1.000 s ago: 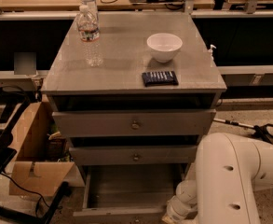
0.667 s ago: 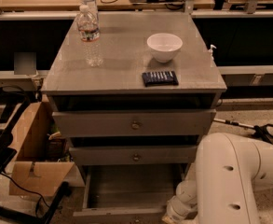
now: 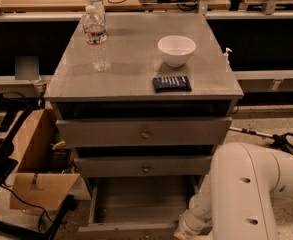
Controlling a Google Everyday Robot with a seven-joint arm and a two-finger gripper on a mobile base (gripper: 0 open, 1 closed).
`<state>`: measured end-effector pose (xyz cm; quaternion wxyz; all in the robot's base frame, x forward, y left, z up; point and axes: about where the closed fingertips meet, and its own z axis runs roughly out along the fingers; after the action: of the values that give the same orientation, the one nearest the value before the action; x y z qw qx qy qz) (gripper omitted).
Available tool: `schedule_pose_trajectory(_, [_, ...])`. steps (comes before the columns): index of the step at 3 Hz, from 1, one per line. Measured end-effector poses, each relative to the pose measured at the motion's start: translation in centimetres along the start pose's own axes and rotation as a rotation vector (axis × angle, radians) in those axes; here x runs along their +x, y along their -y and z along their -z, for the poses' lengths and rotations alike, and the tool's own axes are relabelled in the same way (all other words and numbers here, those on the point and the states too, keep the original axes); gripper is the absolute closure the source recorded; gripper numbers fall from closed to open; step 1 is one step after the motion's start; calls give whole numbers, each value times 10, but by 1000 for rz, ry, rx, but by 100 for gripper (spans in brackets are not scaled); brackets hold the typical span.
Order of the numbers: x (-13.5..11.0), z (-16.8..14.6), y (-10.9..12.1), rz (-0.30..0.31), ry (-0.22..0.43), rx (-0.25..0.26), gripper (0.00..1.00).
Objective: Open bottom drawer
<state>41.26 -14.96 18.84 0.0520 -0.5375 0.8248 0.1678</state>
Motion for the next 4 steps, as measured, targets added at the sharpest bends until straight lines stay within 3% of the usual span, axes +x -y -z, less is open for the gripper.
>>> schedule_pose_trajectory(2, [0, 0, 0, 0, 0, 0, 96])
schedule_pose_trajectory(4, [0, 1, 0, 0, 0, 0, 50])
